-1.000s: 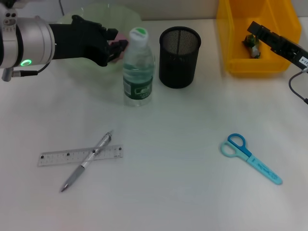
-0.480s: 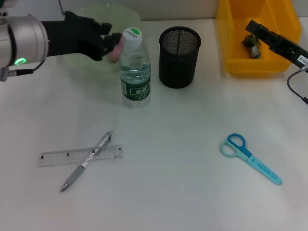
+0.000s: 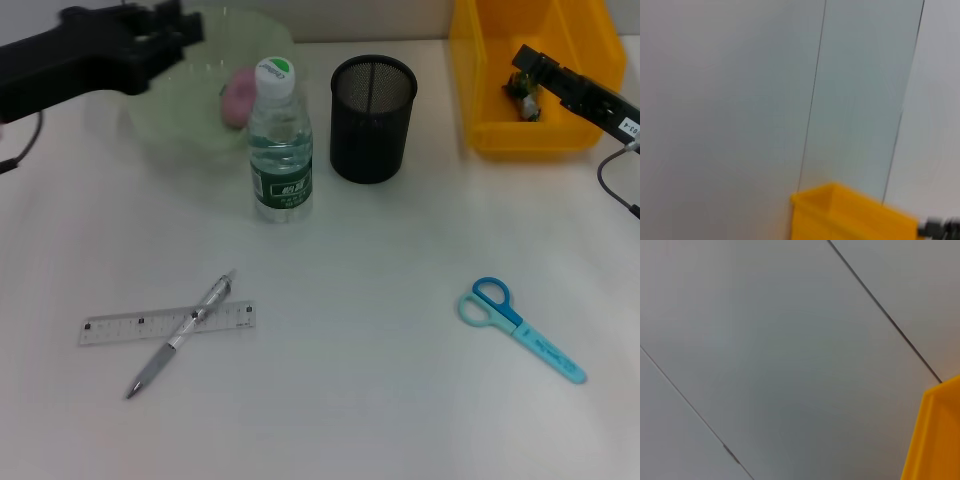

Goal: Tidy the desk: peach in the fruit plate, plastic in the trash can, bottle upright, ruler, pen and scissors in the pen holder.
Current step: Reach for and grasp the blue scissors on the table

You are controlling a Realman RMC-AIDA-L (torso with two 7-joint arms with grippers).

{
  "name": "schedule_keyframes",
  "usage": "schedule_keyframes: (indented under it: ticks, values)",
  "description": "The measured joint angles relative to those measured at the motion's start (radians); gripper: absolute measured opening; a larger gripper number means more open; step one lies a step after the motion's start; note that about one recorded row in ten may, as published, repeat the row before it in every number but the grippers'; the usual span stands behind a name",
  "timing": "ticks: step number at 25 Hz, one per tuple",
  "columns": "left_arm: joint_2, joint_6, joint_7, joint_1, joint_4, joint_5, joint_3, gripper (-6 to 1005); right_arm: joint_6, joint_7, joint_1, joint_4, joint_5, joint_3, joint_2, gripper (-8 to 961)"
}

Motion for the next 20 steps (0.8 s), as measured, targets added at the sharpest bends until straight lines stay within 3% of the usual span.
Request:
schedule_keyframes:
  ticks: [2,3,5,9,11,13,20]
  values:
    - [0.0,0.032,0.03,-0.002,-0.044,-0.031,-0.028,273,0.0,-0.011,-0.004,0.003,0.0,0.0,0.001,467]
    - [0.003,0.131,0.11,-0.014,-0.171,-0.106,-0.109,273,0.0,-0.011,-0.004,0.003,0.0,0.0,0.001,467]
    - [0.005,0.247,0.215,-0.031,-0.288,-0.135,-0.182,274,0.001,-0.022,-0.005,0.011,0.0,0.0,0.001,467]
    - [0.008,0.379,0.387,-0.042,-0.428,-0.131,-0.224,276,0.001,-0.05,-0.006,0.028,0.0,0.001,0.001,467]
    - [0.008,0.379,0.387,-0.042,-0.428,-0.131,-0.224,277,0.001,-0.056,-0.007,0.032,0.0,0.002,0.001,467]
    - [0.009,0.466,0.497,-0.043,-0.498,-0.099,-0.218,278,-0.003,-0.072,-0.01,0.039,0.0,0.002,0.002,467]
    - [0.003,0.502,0.509,-0.056,-0.532,-0.003,-0.207,302,-0.035,-0.118,-0.026,0.051,0.001,0.001,0.003,467]
